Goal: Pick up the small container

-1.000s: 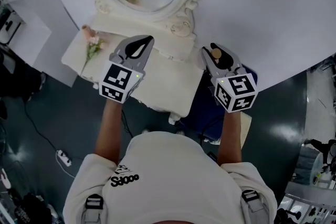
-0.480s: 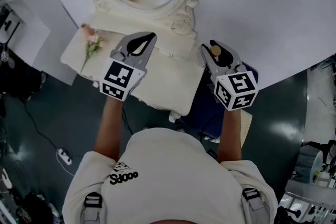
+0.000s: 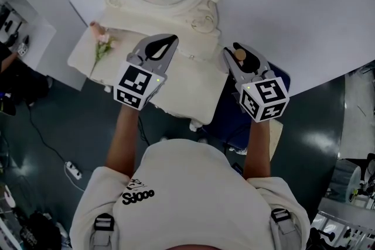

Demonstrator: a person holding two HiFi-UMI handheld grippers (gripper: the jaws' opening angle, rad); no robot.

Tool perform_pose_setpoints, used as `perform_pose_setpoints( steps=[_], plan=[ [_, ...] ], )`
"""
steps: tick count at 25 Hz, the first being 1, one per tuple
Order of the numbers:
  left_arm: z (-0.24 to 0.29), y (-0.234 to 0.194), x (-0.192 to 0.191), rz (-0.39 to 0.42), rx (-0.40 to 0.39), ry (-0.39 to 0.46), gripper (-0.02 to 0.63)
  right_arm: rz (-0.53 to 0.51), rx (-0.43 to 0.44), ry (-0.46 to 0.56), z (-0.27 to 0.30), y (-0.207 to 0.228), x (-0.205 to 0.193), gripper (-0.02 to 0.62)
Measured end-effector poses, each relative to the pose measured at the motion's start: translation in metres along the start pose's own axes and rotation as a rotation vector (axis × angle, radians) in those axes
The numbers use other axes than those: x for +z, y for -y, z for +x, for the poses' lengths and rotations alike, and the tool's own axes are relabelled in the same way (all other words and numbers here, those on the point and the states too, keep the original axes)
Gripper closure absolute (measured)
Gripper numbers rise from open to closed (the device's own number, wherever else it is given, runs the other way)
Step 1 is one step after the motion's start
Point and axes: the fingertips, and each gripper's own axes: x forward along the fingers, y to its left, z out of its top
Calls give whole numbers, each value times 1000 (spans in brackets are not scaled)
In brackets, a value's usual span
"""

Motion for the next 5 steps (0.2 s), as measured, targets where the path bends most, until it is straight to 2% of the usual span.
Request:
perform_pose_setpoints(
  steps=[5],
  plan=[
    [-1,6,1,-8,-3,1,586,1,8,-5,-4,-2,-3,479]
  ],
)
